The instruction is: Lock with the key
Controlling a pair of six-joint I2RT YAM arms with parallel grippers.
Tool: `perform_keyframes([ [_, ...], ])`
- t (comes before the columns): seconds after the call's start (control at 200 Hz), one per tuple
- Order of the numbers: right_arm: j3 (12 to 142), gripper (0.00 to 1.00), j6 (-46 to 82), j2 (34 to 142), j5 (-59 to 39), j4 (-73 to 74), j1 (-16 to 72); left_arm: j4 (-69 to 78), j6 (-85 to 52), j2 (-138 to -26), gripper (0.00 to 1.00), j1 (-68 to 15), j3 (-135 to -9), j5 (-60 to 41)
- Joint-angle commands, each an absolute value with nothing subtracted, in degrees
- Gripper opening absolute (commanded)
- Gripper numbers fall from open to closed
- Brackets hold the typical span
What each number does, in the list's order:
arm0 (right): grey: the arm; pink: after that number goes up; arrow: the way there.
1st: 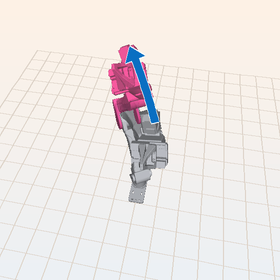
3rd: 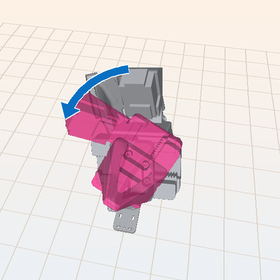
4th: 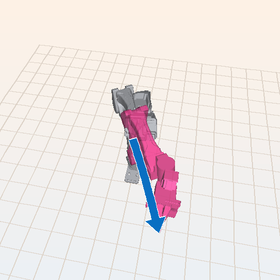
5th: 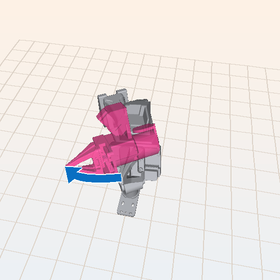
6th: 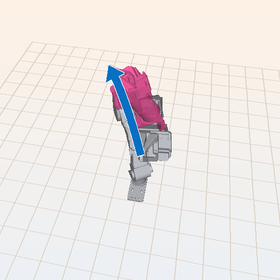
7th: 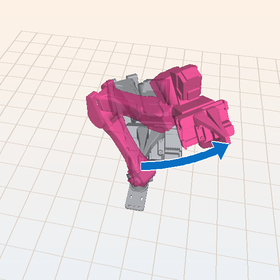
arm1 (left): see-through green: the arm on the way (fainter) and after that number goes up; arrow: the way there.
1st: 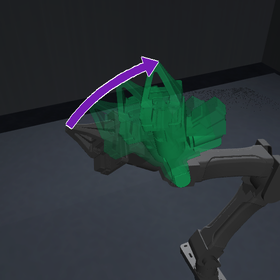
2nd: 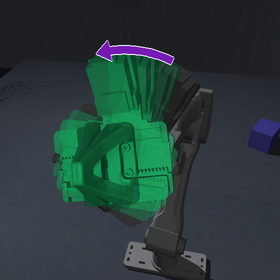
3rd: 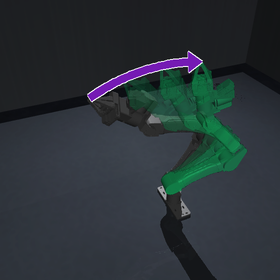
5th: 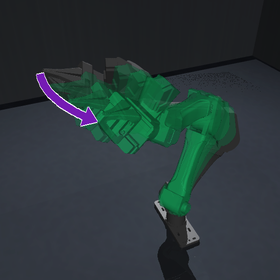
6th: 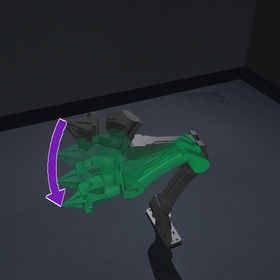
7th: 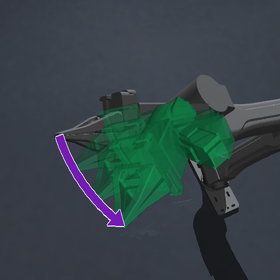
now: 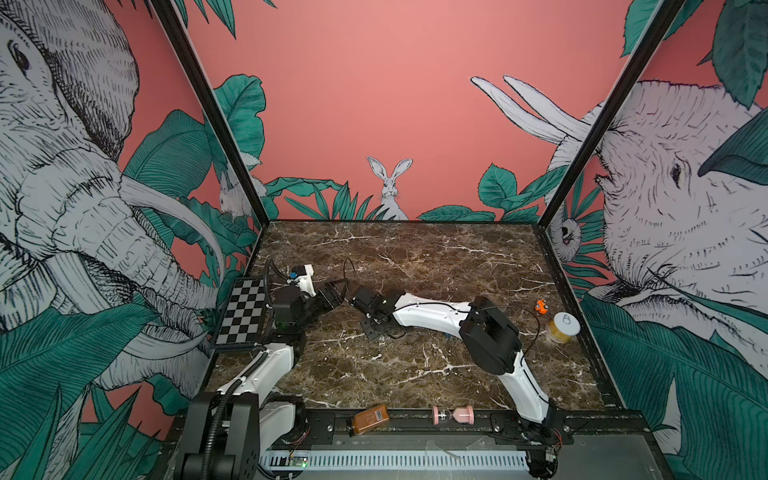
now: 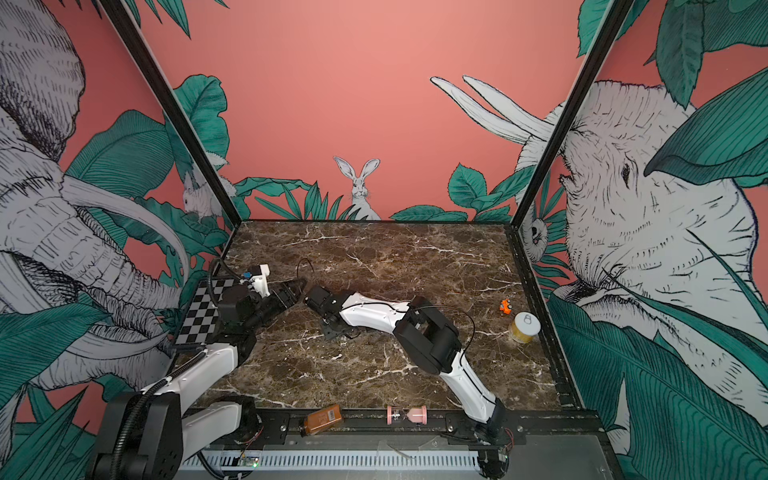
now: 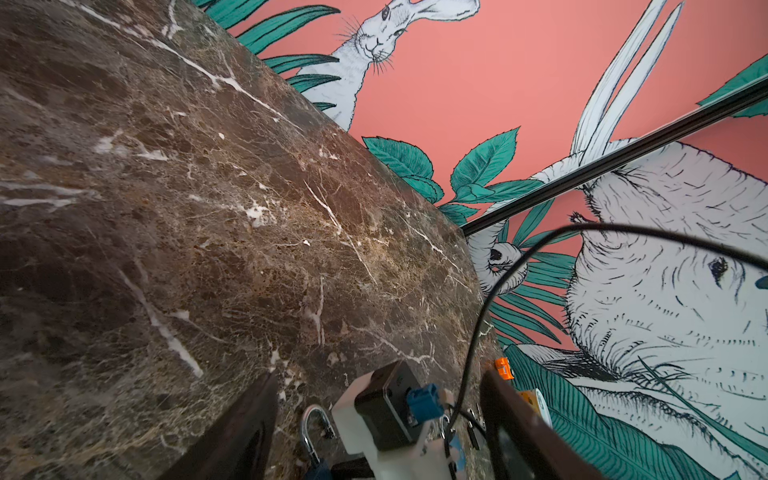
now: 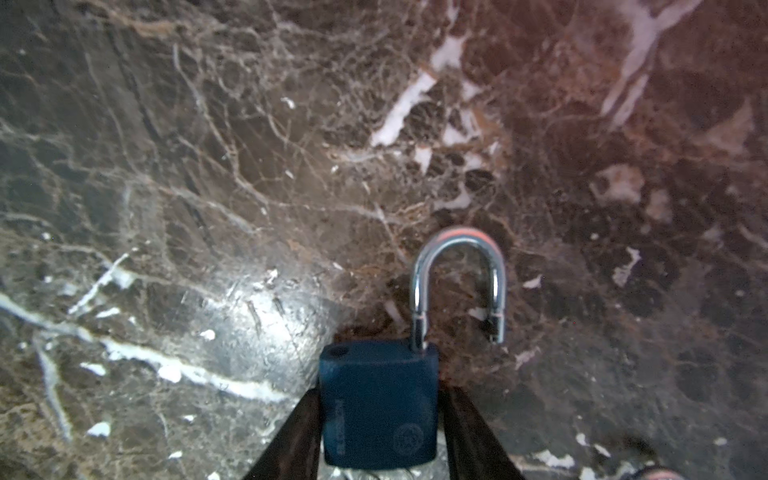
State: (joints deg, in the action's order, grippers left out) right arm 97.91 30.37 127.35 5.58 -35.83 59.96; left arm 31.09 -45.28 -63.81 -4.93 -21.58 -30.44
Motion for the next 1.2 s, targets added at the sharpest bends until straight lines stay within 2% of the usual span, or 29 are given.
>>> perform_keyframes([
  [0.0, 98.22, 0.48, 30.32, 130.05, 6.12, -36.44, 60.31, 30.87, -44.73, -64.14, 0.77, -4.48, -22.15, -31.55],
  [0.225, 97.84, 0.45, 29.91, 130.4, 5.52, -35.87, 60.24, 30.85, -44.45, -64.69, 0.77, -4.48, -22.32, -31.35],
  [0.405, 96.17, 0.24, 29.83, 130.02, 2.6, -34.36, 59.92, 30.53, -43.95, -65.13, 0.77, -4.48, -22.52, -32.25],
  [0.58, 88.61, 0.24, 27.72, 124.65, 1.25, -26.79, 59.01, 27.76, -43.42, -66.47, 0.76, -4.48, -23.82, -33.27],
  [0.86, 69.07, 0.22, 18.56, 107.84, -4.52, -7.18, 54.54, 19.01, -39.47, -69.5, 0.73, -7.78, -28.5, -32.82],
  [1.195, 62.69, 0.22, 10.01, 96.44, -4.71, -5.35, 53.9, 23.88, -42.26, -84.34, 0.73, -17.92, -36.2, -37.46],
])
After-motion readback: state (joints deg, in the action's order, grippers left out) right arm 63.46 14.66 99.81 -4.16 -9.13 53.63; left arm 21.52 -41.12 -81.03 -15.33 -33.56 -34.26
